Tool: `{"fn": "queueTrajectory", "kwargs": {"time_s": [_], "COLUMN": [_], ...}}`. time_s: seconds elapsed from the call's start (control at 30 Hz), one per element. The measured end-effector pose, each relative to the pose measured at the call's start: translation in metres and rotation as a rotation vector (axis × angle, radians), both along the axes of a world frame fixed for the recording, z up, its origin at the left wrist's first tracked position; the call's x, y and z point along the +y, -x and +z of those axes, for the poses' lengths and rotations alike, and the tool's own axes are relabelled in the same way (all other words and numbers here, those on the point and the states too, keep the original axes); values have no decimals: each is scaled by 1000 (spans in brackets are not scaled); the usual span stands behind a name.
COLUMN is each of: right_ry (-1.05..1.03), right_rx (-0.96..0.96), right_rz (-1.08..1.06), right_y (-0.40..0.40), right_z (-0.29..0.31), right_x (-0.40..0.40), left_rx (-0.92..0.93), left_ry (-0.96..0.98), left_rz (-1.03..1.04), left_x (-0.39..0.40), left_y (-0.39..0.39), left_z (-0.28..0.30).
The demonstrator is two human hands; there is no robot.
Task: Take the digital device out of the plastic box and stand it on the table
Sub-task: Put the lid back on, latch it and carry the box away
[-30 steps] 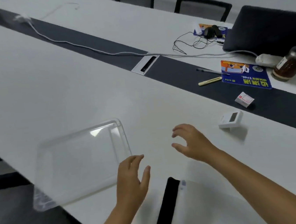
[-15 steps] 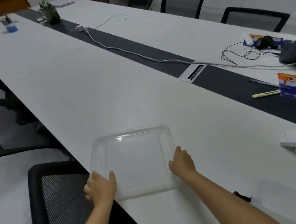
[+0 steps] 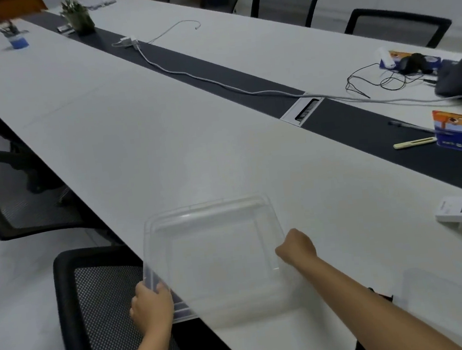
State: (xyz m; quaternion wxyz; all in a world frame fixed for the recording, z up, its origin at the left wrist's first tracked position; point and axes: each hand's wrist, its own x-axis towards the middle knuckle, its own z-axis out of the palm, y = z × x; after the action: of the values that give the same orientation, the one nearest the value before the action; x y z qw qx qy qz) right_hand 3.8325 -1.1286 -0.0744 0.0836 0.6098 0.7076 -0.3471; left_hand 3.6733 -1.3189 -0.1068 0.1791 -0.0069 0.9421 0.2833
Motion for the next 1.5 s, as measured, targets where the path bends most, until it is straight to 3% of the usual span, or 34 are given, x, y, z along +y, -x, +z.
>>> {"fn": "queueTrajectory", "kwargs": {"time_s": [0.1, 0.23, 0.43, 0.7, 0.87, 1.0, 1.23, 1.4, 1.5], "right_ry": [-138, -395, -550, -485, -452, -441, -287, -223, -319], "right_rx": [138, 354, 324, 239, 201, 159, 101, 65, 76], "right_rz": [2, -102, -403, -704, -793, -853, -846, -858, -870], "right_y": [-22, -88, -237, -377, -405, -412, -414, -413, -408], "right_z": [40, 106, 131, 105, 85, 78, 82, 78, 74], "right_x": [11, 20, -5, -90, -124, -138, -143, -145, -148], "left_rx": [36, -9, -207, -7, 113, 101, 97, 187, 171], "left_ry": [-162, -377, -466, -258, -34, 154, 353, 123, 58], "left_rz": [-33, -227, -565, -1120, -1328, -1520, -1656, -1471, -1367], "left_x": [9, 38, 79, 77, 69, 71, 78, 85, 83], "left_y": [-19, -59, -136, -226, -249, -251, -253, -264, -281], "left_z": [19, 52, 76, 95, 102, 107, 114, 107, 97]}}
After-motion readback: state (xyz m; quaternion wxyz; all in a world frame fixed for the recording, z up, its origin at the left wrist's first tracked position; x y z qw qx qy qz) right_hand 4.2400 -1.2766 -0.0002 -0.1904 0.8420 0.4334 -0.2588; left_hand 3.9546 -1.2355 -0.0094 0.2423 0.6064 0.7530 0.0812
